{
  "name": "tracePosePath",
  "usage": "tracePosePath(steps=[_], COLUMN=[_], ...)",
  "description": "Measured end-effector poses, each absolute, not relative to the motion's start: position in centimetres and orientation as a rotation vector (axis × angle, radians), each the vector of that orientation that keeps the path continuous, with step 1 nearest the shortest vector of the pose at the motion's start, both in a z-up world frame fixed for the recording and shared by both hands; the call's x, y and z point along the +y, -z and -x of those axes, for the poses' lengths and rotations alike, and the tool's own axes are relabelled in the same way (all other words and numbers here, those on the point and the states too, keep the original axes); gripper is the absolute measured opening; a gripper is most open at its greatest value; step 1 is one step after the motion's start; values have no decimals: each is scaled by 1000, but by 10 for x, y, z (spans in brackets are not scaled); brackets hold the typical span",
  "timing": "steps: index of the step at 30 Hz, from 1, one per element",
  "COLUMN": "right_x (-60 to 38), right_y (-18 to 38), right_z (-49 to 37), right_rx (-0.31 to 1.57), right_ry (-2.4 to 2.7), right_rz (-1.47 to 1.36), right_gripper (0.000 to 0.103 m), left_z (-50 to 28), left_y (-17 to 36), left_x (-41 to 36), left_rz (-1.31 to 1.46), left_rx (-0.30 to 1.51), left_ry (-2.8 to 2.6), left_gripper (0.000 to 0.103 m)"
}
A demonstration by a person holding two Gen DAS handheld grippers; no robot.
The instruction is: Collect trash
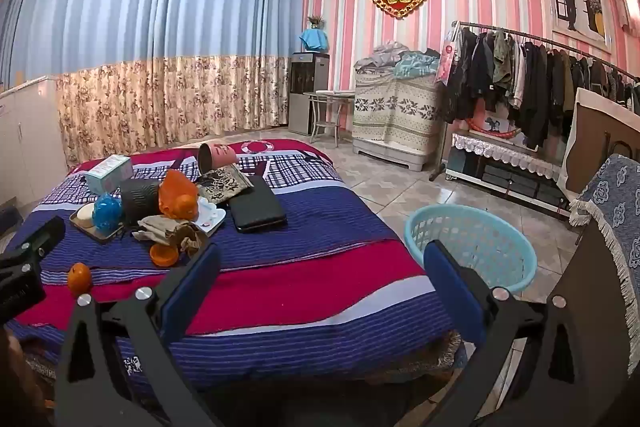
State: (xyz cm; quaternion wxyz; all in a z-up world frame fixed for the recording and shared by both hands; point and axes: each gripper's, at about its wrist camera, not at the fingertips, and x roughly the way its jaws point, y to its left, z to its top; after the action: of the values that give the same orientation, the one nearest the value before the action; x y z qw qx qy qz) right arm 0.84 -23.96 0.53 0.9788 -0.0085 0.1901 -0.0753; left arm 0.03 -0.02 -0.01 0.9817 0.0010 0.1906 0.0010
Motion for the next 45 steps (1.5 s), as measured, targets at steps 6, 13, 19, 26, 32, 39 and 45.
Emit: tracePosePath(steps=[6, 13, 19, 26, 32, 39, 45], right_x=[-241, -238, -241, -243, -243, -243, -244], right_y=[-6, -8, -16, -14, -16, -16, -16], right_z=[-8, -8, -4, -4, -2, -1, -1], right_rx=[376, 367, 362, 356, 353, 353, 353], right_ry=[149, 152, 148, 136, 124, 124, 123], right_rz=[12, 14, 11, 8, -3, -3, -6], right_gripper=[99, 99, 99, 99, 99, 99, 99], left_z=[0, 0, 1, 5, 6, 7, 6], left_y=[0, 0, -6, -9, -8, -9, -8], left_x=[0, -1, -4, -5, -4, -4, -4], left_rz=[-4, -6, -4, -6, -6, -7, -8], left_rx=[376, 375, 369, 366, 365, 366, 364], left_ry=[-1, -2, -1, -1, -1, -2, -1], left_gripper=[98, 98, 98, 98, 98, 98, 98])
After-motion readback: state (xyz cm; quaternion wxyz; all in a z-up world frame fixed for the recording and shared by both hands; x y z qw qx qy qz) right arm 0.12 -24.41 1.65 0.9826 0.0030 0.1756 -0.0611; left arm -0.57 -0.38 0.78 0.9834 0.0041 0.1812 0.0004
